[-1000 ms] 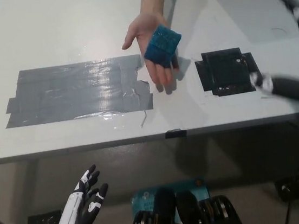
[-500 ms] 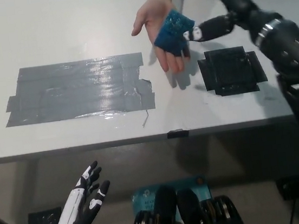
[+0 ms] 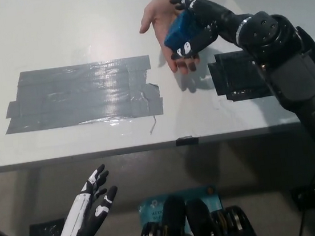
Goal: A person hands a rubik's cube to the robot and rhe robot picks it up with its right hand and places it on the black spot on the desk infron tof it
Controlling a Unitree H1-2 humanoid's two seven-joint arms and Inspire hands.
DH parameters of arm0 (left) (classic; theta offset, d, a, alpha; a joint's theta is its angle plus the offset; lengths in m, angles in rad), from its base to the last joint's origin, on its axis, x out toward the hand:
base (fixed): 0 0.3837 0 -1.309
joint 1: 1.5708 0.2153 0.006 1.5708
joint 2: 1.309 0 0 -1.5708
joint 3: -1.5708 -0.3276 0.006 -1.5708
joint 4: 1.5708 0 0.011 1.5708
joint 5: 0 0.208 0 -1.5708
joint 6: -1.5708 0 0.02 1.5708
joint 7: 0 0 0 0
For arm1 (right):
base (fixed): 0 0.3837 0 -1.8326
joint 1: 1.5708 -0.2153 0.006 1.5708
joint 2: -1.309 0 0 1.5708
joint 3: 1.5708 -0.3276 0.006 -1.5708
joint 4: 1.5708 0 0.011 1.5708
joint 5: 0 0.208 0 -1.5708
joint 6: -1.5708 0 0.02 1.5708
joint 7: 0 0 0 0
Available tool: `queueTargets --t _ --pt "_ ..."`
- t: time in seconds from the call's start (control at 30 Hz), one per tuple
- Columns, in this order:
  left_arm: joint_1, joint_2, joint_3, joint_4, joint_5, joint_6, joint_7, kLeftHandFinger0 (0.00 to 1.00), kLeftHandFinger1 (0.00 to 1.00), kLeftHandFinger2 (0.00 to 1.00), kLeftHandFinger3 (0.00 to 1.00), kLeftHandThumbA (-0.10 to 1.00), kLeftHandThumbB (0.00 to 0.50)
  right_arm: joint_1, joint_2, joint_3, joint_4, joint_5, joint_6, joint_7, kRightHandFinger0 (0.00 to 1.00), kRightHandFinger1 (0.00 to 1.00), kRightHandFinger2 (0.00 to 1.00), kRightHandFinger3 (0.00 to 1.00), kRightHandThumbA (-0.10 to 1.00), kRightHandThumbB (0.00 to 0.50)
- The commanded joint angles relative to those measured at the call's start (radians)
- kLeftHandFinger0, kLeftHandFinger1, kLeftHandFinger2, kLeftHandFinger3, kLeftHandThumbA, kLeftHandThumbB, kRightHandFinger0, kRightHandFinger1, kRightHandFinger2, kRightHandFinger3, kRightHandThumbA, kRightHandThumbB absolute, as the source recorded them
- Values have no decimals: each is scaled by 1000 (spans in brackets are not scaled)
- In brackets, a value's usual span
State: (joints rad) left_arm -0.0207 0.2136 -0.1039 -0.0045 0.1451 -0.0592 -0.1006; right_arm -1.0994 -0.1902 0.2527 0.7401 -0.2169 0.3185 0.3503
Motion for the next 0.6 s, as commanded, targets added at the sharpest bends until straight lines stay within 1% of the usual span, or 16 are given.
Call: queueTargets --t 0.0,0.1,0.13,0.17,0.2,0.23,0.27,0.3,0.33,0.37,0.4,0.43,0.47,0.5,0.53,0.57 --pt "-19 10 -1 -33 5 -3 -15 969 1000 1000 1000 840 132 -80 -7 12 22 -26 -36 -13 1000 1000 1000 1000 989 425" --pt "-21 11 -1 -34 10 0 -14 968 1000 1000 1000 836 130 -79 -16 17 17 -42 -37 -33 1000 1000 1000 1000 962 426" --pt "-20 10 0 -35 7 1 -14 967 1000 1000 1000 836 131 -77 -16 13 13 -43 -35 -43 1000 1000 1000 1000 933 415" --pt "-22 10 0 -34 7 3 -14 966 1000 1000 1000 835 131 -75 -15 6 10 -41 -36 -54 1000 1000 1000 1000 847 405" --pt "-25 10 0 -32 7 4 -15 966 1000 1000 1000 835 131 -73 -14 -5 7 -38 -36 -69 1000 1000 1000 1000 804 407" --pt "-25 10 0 -32 8 2 -14 961 1000 1000 1000 830 127 -69 -10 -17 0 -36 -35 -87 1000 1000 1000 1000 633 354" --pt "-25 9 0 -33 9 5 -13 961 1000 1000 1000 830 130 -65 -5 -18 -1 -57 -45 -134 895 896 945 1000 312 299" --pt "-25 10 -1 -33 11 4 -13 961 1000 1000 1000 831 133 -60 0 -28 -2 -54 -59 -155 449 569 697 815 5 287" --pt "-24 10 -1 -35 10 6 -13 963 1000 1000 1000 834 138 -56 0 -24 -1 -60 -73 -162 245 360 431 539 -79 236" --pt "-25 11 -3 -36 15 9 -14 965 1000 1000 1000 839 140 -50 -3 -14 -2 -72 -92 -168 56 289 448 411 -99 237" --pt "-27 11 -3 -35 15 9 -13 965 1000 1000 1000 841 140 -50 -4 -11 -3 -75 -93 -171 23 361 677 567 -100 217" --pt "-30 10 -2 -31 15 7 -13 965 1000 1000 1000 842 141 -48 -8 3 -11 -93 -91 -174 17 421 798 685 -100 214" --pt "-31 10 -2 -30 15 7 -13 966 1000 1000 1000 843 141 -48 -9 8 -13 -98 -90 -174 18 526 921 815 -100 205" --pt "-34 9 -2 -29 10 6 -14 965 1000 1000 1000 837 134 -46 -13 12 -20 -100 -91 -167 37 599 956 912 -100 209" --pt "-37 8 -2 -28 9 6 -15 964 1000 1000 1000 835 133 -44 -17 14 -28 -103 -94 -163 70 643 997 959 -100 198" --pt "-36 7 -3 -29 10 3 -14 950 1000 1000 1000 821 123 -42 -19 16 -30 -104 -100 -164 133 684 1000 982 -100 185"
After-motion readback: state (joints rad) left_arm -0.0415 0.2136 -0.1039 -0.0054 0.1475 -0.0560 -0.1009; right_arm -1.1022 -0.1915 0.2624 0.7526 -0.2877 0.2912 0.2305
